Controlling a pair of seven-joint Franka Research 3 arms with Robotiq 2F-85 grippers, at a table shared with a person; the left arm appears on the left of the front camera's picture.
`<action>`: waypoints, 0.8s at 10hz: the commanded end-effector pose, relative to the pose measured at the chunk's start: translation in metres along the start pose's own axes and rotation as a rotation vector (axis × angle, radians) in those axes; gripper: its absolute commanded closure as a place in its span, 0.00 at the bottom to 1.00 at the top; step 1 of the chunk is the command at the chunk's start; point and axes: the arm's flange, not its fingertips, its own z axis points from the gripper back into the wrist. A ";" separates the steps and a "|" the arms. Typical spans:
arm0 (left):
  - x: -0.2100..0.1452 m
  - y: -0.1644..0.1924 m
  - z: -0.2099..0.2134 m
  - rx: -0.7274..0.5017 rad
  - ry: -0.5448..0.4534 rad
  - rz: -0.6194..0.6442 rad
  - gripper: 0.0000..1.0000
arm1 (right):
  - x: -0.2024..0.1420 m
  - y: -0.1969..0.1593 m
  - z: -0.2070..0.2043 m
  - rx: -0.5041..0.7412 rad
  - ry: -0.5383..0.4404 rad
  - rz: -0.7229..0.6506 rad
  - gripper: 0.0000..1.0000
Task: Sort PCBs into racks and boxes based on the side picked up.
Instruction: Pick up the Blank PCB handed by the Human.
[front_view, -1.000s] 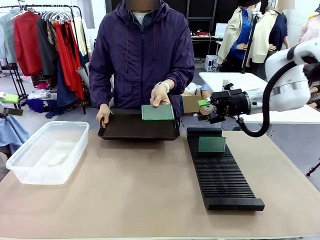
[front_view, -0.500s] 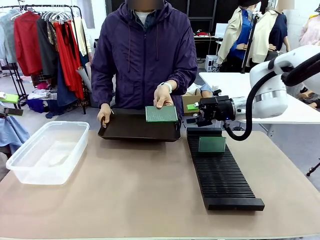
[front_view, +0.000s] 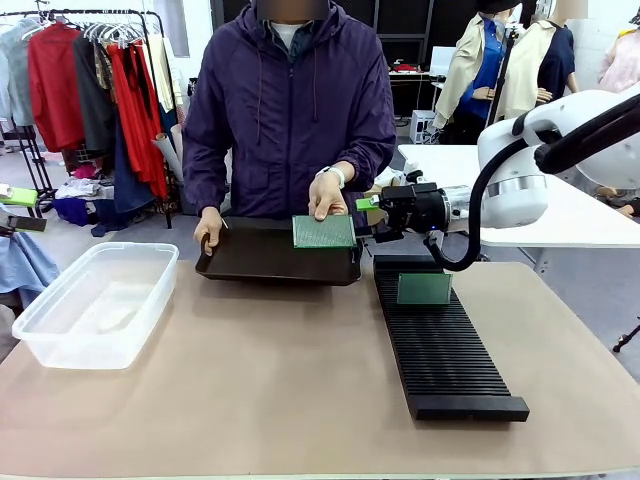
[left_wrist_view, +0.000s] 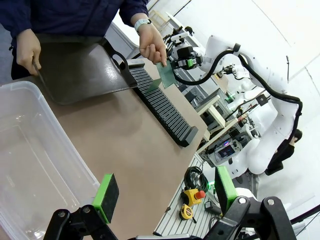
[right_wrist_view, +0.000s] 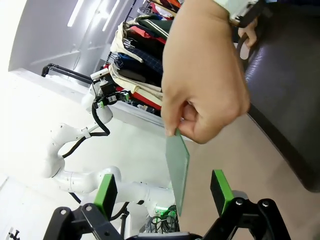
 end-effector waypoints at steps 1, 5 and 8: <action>0.000 -0.002 0.000 -0.004 -0.003 0.005 0.00 | 0.010 -0.001 -0.011 0.024 -0.008 0.003 0.00; 0.000 -0.002 0.000 -0.004 -0.003 0.005 0.00 | 0.009 -0.001 -0.023 0.027 -0.023 -0.029 0.00; 0.000 -0.002 0.000 -0.004 -0.003 0.005 0.00 | 0.010 0.000 -0.027 0.026 -0.010 -0.023 0.28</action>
